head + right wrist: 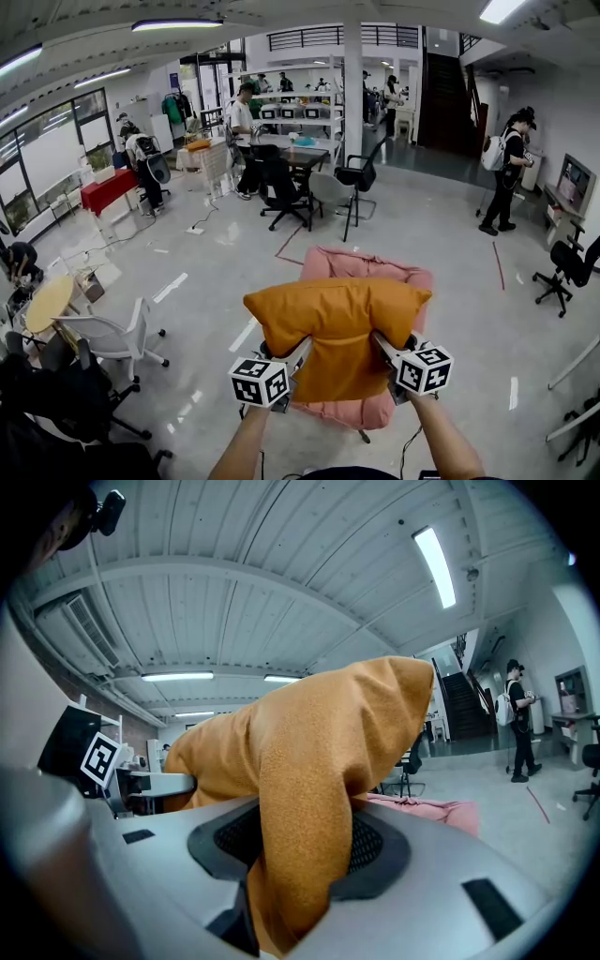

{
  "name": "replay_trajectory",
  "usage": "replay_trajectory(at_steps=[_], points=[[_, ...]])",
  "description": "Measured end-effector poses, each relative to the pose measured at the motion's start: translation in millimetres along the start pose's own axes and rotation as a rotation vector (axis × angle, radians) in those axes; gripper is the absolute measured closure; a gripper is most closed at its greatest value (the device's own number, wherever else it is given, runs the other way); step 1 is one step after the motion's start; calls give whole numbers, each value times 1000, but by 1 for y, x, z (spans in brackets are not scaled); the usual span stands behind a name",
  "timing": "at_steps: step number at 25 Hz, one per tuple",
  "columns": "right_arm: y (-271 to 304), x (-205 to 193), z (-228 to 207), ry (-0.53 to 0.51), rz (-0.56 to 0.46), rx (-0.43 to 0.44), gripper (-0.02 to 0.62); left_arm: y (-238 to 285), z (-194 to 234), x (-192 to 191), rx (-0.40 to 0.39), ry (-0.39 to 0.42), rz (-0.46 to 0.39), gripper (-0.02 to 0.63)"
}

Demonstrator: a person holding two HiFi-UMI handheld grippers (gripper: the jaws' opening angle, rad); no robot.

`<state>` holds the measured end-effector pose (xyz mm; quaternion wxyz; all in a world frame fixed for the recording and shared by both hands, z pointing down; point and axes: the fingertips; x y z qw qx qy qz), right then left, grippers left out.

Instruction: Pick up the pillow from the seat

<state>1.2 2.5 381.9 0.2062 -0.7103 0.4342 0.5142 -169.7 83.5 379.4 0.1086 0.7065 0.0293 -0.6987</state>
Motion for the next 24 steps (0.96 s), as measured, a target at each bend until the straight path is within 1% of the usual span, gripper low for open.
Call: replay_trajectory(at_steps=[13, 24], points=[[-16, 9, -12, 1, -10, -4, 402, 9, -18, 6, -2, 1, -1, 327], [-21, 5, -17, 8, -6, -8, 400, 10, -24, 1, 2, -7, 3, 325]])
Point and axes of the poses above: the fingertips, and each gripper's own axes: y forward along the fingers, z to its left, x out of its top, and after that the axes turned 13 degrees about y, right-handed
